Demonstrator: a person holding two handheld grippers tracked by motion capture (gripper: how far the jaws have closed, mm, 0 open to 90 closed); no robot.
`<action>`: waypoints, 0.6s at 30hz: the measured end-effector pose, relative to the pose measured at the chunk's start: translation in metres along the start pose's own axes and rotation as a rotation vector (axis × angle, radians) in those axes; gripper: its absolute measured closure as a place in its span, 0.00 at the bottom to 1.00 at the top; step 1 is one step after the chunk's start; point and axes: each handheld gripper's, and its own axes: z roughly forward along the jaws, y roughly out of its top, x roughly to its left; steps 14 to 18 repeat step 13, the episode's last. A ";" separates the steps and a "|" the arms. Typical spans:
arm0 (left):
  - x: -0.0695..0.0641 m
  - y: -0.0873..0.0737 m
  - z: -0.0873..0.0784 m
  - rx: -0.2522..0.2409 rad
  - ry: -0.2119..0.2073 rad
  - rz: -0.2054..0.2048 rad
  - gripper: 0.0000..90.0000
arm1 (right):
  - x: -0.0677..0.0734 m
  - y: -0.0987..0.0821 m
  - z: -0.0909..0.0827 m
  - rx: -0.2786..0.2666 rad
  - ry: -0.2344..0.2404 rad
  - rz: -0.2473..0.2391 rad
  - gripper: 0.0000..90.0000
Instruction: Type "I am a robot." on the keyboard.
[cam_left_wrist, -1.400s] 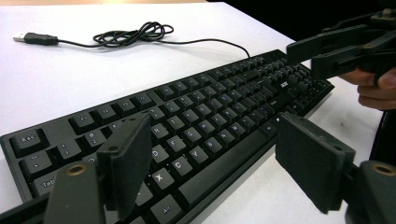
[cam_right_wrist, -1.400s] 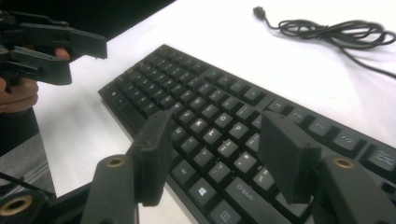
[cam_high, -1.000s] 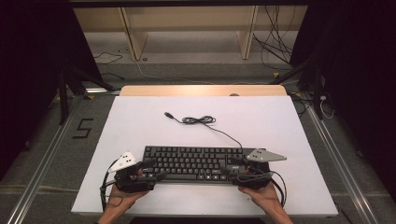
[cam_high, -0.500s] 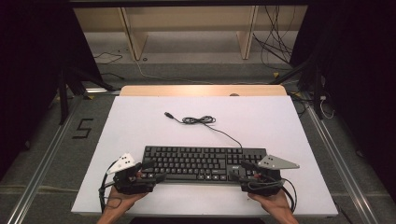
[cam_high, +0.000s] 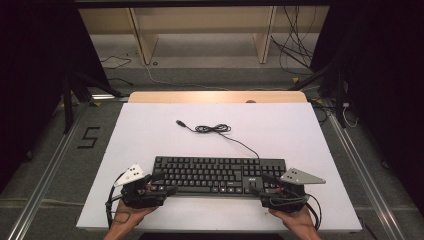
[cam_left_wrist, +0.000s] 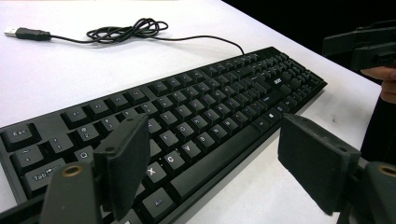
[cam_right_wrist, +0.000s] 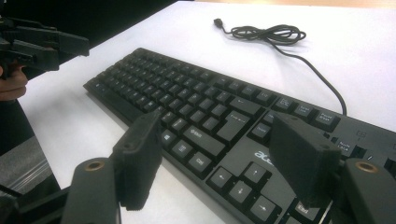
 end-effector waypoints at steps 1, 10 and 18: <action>0.000 0.000 0.000 0.000 0.001 0.001 0.28 | 0.000 0.000 0.000 0.001 0.000 0.001 0.39; 0.001 0.000 0.000 0.001 0.002 0.001 0.28 | 0.001 0.000 0.000 0.001 0.000 -0.001 0.39; 0.001 0.000 0.000 0.000 0.003 0.001 0.28 | 0.001 0.000 0.001 0.000 -0.001 -0.001 0.39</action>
